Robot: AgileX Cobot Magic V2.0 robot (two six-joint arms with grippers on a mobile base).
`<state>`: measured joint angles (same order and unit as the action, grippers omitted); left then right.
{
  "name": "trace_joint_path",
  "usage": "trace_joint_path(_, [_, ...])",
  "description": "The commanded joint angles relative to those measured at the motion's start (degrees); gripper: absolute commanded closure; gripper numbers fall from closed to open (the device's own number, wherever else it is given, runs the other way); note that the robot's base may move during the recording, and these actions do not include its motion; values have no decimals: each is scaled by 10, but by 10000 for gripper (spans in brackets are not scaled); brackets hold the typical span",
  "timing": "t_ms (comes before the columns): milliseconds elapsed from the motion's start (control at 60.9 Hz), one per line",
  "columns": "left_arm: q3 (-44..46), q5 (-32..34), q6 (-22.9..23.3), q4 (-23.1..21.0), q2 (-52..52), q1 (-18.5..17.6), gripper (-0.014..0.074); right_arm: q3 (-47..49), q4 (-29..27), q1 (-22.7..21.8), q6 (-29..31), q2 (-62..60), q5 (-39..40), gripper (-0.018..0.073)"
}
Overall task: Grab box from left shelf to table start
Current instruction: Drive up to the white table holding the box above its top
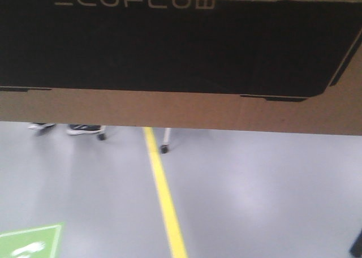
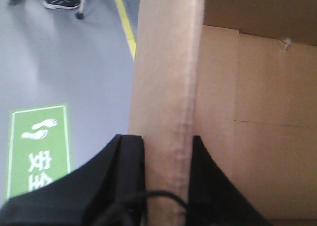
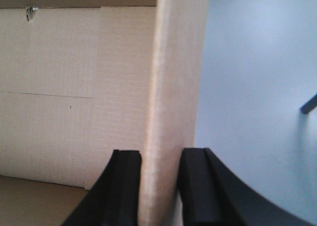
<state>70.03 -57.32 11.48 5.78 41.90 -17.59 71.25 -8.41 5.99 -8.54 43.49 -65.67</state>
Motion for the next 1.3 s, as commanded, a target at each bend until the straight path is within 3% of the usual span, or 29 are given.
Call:
trace_joint_path(0, [27,109,22,-3,-9,-3,682,17,44,-5,6,1,52,541])
trace_joint_path(443, [27,118,22,-37,-7,-3,682,17,44,-5,6,1,52,541])
trace_joint_path(1280, [27,126,22,-37,-7,-3,682,17,44,-5,6,1,52,541])
